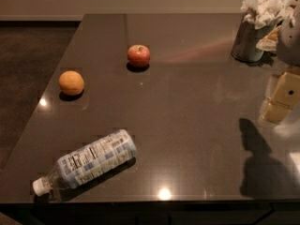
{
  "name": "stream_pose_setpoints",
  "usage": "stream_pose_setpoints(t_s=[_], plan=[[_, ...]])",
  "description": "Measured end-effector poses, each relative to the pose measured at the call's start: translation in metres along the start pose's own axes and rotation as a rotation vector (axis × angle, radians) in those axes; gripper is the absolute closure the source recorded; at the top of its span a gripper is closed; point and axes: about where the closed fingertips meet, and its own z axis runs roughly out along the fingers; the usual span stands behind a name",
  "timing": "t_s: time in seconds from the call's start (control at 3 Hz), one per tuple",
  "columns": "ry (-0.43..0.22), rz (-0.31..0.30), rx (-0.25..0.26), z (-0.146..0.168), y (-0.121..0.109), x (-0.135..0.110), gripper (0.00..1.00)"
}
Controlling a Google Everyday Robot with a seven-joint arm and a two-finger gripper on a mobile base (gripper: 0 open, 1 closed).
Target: Move orange near apple
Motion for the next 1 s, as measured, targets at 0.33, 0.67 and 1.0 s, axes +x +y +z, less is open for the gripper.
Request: stream_pose_setpoints(t_s=[0.33, 0.67, 1.0], plan=[[0.0, 0.0, 0.0, 0.0, 0.0, 0.0, 0.0], [-0.078, -0.008, -0.036, 0.005, 0.006, -0.025, 0.0], [-0.211, -0.041, -0.101, 0.019, 0.018, -0.092, 0.0]])
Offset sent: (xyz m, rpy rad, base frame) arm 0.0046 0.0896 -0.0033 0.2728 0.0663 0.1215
